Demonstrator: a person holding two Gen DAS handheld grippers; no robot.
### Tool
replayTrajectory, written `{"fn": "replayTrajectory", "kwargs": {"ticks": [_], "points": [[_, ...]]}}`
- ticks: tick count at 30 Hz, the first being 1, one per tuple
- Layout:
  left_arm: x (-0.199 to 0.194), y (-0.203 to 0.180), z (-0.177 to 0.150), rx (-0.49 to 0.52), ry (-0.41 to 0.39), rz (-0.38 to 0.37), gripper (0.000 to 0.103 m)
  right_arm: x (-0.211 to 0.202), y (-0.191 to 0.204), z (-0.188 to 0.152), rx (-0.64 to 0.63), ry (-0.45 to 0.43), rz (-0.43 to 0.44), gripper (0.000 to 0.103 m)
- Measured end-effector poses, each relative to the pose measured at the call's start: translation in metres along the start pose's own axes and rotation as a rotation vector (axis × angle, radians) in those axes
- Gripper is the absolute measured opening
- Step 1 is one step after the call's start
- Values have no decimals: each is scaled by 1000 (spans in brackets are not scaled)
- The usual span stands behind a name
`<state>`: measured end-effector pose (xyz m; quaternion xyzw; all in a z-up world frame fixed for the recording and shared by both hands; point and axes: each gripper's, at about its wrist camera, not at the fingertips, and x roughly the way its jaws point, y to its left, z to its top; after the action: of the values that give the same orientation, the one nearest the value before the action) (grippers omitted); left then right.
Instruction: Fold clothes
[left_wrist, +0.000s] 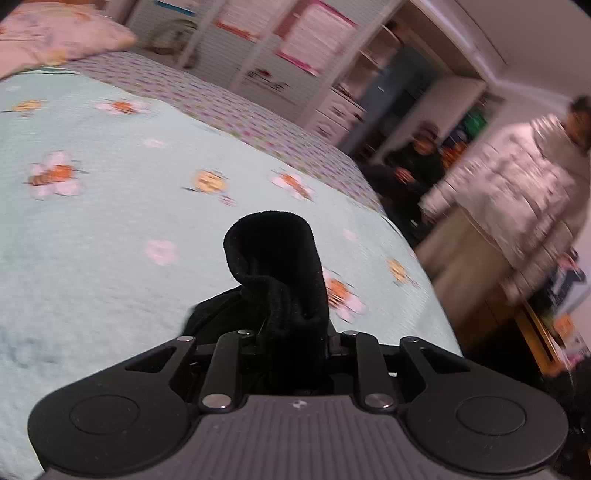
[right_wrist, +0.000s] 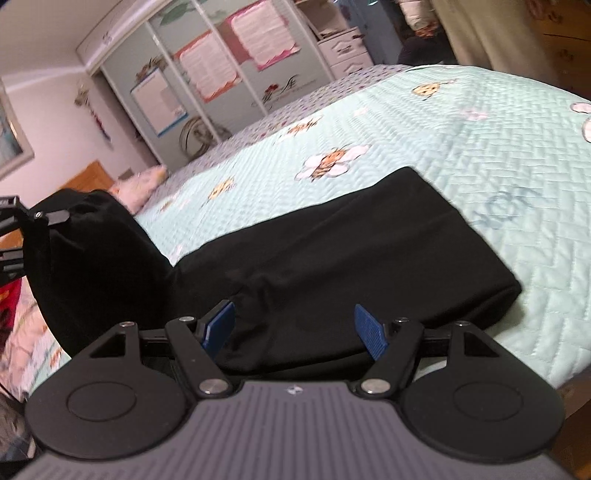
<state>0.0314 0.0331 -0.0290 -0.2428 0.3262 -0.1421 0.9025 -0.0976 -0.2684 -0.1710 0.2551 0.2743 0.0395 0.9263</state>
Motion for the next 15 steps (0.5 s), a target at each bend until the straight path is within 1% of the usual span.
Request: {"fn": "replayTrajectory", "kwargs": {"ticks": [2, 5, 8, 12, 15], "points": [[12, -22, -5, 13, 20, -21, 23, -5, -8, 1, 19, -17, -1, 73], [29, -45, -16, -1, 49, -50, 23, -11, -21, 1, 53, -37, -2, 73], [37, -71, -28, 2, 62, -76, 23, -16, -36, 1, 84, -56, -1, 73], [52, -110, -45, 52, 76, -87, 23, -24, -51, -1, 103, -82, 0, 73], [75, -141, -60, 110, 98, -91, 24, -26, -60, -3, 118, -95, 10, 73]]}}
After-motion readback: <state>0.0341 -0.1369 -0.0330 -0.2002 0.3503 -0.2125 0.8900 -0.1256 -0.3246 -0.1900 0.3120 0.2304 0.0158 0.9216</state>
